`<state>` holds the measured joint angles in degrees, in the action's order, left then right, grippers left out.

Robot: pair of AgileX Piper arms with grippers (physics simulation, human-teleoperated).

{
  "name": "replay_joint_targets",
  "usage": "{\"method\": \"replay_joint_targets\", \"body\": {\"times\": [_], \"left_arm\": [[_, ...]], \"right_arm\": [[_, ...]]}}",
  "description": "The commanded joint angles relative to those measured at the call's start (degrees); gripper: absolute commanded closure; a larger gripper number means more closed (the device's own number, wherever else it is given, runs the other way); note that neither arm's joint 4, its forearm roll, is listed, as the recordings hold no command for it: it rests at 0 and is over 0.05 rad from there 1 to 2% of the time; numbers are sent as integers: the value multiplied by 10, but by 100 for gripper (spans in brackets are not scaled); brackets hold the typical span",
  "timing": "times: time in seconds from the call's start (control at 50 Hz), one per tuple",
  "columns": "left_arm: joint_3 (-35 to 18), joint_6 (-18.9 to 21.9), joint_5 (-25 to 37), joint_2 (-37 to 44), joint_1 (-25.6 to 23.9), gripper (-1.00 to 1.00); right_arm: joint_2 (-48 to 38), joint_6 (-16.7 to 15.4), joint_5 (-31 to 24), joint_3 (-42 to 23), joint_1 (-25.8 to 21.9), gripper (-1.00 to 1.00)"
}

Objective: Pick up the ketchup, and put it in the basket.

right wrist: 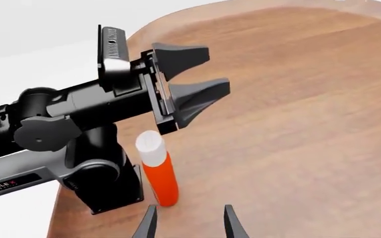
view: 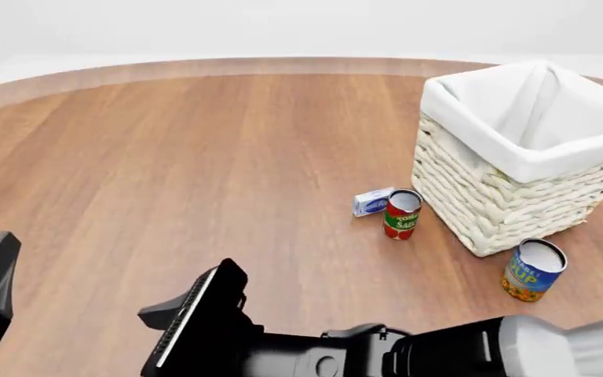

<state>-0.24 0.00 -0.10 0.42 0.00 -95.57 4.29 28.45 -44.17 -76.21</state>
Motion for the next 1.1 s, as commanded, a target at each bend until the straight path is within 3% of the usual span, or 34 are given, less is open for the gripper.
{"method": "replay_joint_targets", "body": {"times": [0.02,0.2,1.1], "left_arm": [[0,0,0,0,0,-100],[0,0,0,0,0,-100],[0,0,0,0,0,-100]], "right_arm": [[-29,20,-22,-27,-6,-100],[-37,55,-30,-39,-18,-100],[-57,83,-48,-77,-37,-100]]}}
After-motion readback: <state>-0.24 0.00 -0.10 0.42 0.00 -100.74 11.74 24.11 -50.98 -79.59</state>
